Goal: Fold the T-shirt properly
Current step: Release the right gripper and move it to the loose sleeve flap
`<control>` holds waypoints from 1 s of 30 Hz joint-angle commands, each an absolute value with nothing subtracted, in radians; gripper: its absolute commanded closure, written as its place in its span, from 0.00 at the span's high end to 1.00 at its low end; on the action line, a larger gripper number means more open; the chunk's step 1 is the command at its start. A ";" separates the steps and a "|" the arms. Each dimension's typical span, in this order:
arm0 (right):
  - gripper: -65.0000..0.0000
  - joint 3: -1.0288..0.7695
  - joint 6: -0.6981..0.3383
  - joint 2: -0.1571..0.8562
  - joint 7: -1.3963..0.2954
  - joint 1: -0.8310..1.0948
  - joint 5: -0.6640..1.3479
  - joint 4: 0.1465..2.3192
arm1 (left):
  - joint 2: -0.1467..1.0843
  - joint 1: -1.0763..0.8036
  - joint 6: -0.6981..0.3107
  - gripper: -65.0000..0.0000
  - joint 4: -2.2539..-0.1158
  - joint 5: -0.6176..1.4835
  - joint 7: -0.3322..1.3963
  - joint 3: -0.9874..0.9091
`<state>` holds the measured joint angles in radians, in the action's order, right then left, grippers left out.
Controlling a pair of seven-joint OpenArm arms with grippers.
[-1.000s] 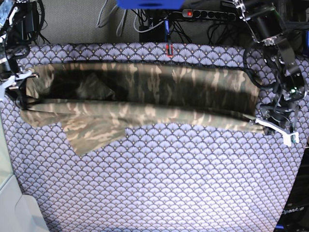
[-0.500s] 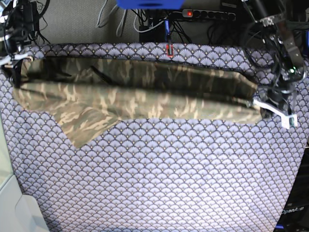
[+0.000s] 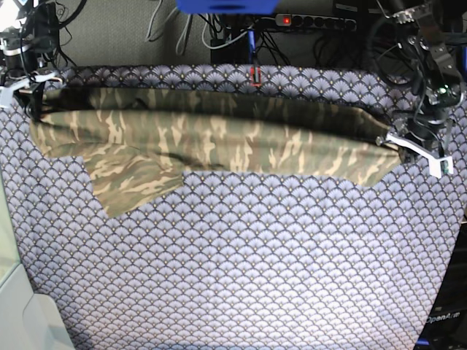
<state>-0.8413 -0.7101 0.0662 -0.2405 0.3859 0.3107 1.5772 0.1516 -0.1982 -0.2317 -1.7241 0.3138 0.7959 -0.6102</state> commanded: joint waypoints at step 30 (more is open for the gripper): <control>0.45 -1.036 -0.698 0.143 -0.248 0.384 0.323 1.593 | 0.110 -0.240 -0.404 0.52 -1.715 0.312 0.780 -0.727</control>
<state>-1.0321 -0.7013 0.1265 -0.2764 0.3897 0.3103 1.5749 0.0994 -0.2447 -0.4011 -1.7035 0.3023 0.7986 -0.7238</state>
